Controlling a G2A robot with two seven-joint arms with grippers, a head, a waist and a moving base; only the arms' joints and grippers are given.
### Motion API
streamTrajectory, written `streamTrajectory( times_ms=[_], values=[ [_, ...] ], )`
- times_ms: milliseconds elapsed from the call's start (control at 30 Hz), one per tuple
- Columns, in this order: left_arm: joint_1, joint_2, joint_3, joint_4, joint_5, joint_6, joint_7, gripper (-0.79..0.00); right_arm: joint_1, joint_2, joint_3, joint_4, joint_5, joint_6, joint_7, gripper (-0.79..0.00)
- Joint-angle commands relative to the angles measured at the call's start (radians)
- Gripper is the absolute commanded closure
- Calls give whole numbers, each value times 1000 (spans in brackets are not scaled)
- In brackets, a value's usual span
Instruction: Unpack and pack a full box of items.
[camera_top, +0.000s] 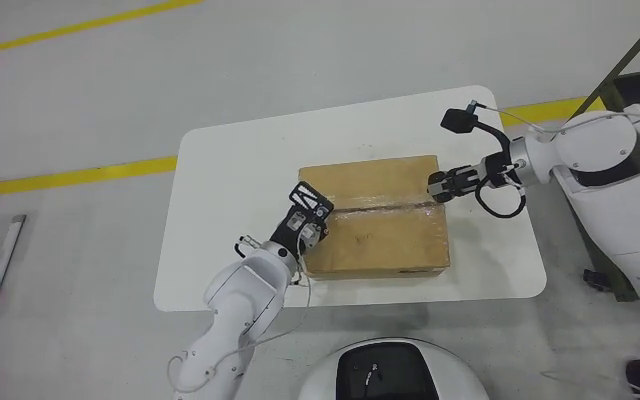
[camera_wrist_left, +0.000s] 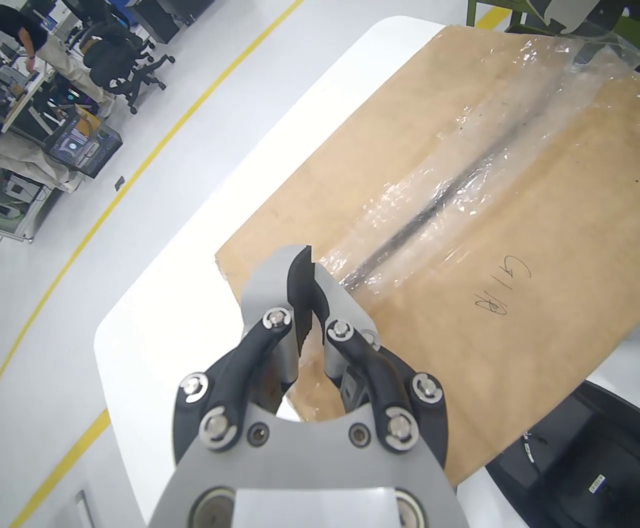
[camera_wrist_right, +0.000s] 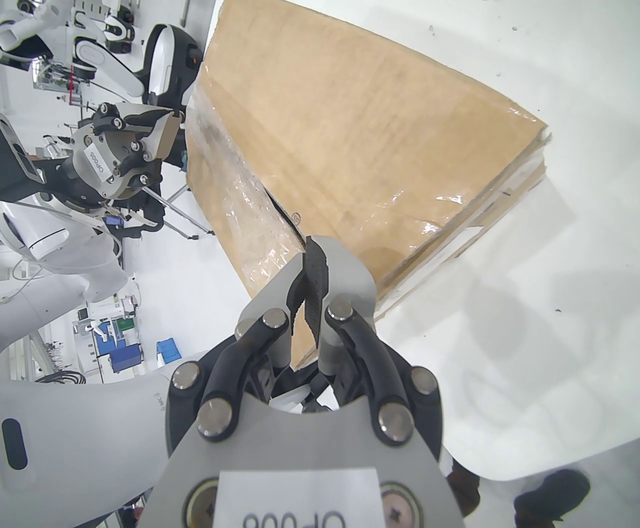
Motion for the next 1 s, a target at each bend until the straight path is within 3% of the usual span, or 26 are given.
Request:
streamTrajectory(
  times_ms=[0, 467, 867, 933, 967],
  values=[
    [-8, -2, 6, 4, -5, -2, -4, 0, 2, 1, -4, 1, -1, 1, -1, 0],
    [-35, -13, 43, 91, 16, 11, -34, 0, 18, 8, -37, 11, -3, -3, -9, 0],
    [-36, -18, 41, 94, 26, 20, -40, 0, 28, 14, -61, 27, -17, -2, -15, 0],
    [-36, -19, 41, 94, 26, 20, -42, 0, 30, 15, -62, 28, -16, -2, -17, -74],
    [-36, -19, 41, 94, 26, 19, -42, 0, 31, 16, -61, 29, -15, -1, -17, -228]
  ],
)
